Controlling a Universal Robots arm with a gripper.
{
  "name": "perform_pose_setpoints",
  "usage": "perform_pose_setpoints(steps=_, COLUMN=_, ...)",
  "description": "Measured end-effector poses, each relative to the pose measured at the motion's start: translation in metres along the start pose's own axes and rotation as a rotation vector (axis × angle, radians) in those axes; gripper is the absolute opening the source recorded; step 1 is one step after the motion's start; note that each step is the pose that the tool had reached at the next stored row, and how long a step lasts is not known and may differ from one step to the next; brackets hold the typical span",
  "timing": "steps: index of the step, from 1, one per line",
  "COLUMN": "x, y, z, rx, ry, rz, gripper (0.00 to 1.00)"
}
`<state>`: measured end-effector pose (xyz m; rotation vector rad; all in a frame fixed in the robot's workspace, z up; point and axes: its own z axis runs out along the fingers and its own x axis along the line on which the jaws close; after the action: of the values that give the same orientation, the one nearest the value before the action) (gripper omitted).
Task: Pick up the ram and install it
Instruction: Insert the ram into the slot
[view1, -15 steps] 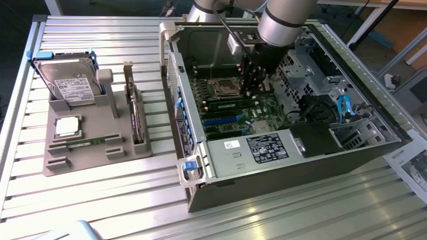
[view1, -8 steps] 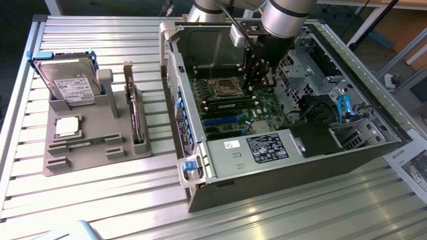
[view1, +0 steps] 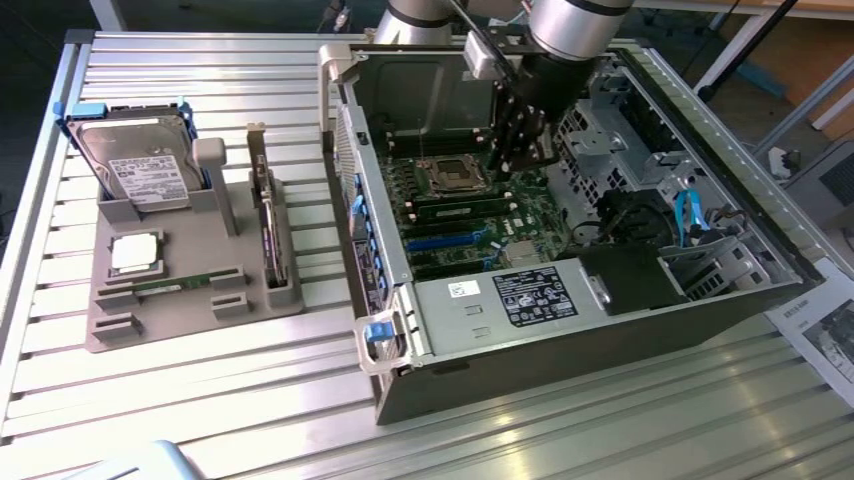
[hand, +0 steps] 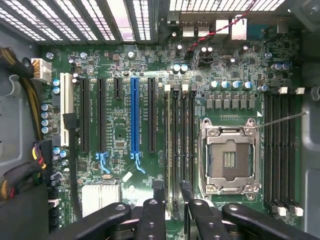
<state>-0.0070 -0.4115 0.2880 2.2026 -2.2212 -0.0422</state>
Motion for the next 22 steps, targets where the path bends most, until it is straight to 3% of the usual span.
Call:
perform_pose_setpoints(steps=12, x=-0.001, y=0.0009, z=-0.0305, rx=0.0, ry=0.0, rz=0.0, gripper=0.25)
perform_pose_setpoints(steps=22, x=-0.001, y=0.0009, z=-0.0314, rx=0.0, ry=0.0, rz=0.0, gripper=0.25)
